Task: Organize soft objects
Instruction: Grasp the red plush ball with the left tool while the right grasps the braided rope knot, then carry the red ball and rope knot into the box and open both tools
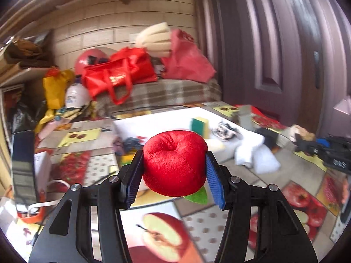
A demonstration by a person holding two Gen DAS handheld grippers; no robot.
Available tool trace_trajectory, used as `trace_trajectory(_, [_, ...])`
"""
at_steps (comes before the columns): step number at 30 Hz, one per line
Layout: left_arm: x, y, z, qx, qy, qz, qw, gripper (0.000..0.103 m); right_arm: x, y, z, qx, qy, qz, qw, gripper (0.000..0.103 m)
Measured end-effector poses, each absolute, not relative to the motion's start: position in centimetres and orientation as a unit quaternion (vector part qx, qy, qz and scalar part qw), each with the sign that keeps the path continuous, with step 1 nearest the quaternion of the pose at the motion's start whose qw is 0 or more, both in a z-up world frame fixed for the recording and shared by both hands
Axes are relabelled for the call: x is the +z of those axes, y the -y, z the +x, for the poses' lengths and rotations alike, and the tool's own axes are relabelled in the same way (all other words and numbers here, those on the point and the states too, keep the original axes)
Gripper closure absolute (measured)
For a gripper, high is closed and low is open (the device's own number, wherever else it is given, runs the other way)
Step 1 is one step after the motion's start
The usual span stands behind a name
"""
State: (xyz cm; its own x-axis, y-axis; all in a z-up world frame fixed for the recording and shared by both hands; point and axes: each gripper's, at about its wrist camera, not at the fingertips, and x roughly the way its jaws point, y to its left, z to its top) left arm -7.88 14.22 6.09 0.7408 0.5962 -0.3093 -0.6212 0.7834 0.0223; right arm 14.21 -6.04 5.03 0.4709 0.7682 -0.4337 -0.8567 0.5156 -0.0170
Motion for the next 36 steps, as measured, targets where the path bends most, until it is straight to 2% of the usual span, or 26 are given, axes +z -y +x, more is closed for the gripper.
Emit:
trace_trajectory(11, [5.9,-18.4,-8.4,0.371,-0.154,-0.062,0.913,0.048,5.1,-1.6,8.7,0.509,-0.106,-0.161,0.839,0.075])
trace_trajectory(29, [5.5,-23.7,-3.1,0.384,-0.201,-0.065,0.899,0.048,4.5,-11.0,11.3,0.505,-0.172,-0.142,0.834,0.075])
trace_trajectory(36, [5.3,-27.4,-0.1,0.394,-0.219,-0.078,0.889,0.047,3.3,-15.9,13.2,0.520,-0.239,-0.177,0.801,0.075])
